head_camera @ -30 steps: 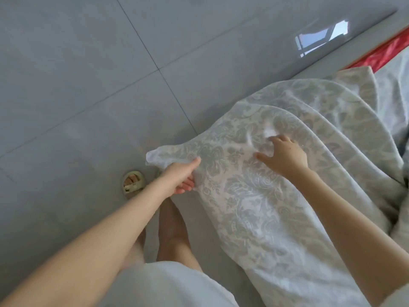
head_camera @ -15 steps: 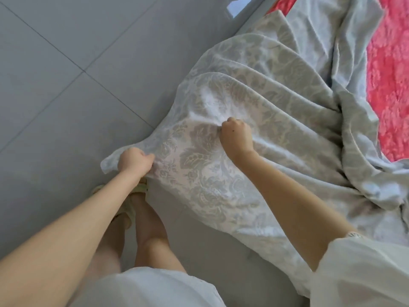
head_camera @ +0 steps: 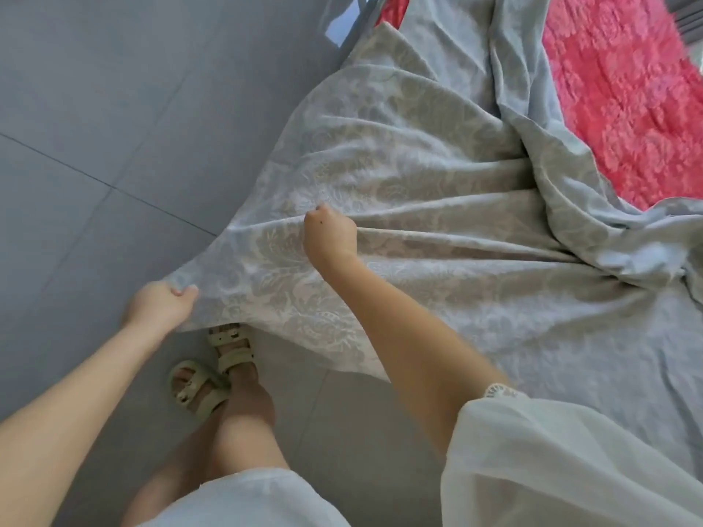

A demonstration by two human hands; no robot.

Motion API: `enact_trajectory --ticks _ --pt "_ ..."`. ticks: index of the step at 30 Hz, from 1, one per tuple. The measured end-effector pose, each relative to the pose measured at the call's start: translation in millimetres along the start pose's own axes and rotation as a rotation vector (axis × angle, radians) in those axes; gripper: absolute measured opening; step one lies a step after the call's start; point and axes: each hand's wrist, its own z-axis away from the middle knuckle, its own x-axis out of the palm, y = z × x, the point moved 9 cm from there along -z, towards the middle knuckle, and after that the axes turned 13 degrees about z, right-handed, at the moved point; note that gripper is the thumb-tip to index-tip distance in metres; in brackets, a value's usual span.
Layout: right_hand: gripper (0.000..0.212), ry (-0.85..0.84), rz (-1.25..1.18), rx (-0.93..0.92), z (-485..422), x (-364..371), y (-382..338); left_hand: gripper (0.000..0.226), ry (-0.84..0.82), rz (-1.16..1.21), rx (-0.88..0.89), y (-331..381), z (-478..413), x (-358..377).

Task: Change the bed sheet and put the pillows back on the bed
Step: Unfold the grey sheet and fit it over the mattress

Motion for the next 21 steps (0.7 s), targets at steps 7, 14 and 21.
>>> enact_trajectory --ticks 7,14,21 --pt "0.031 0.034 -0.274 0.282 12.5 -29.0 76.5 0.02 -0.042 -0.162 0.152 103.8 13.1 -63.5" --pt "0.027 0.074 -0.695 0.56 11.5 -71.3 167.7 0.014 -0.058 -0.285 0.379 264.8 18.7 -130.3" --pt "0.044 0.122 -0.971 0.709 -30.5 -131.6 225.6 0.014 -0.096 -0.337 0.531 429.1 4.3 -190.8"
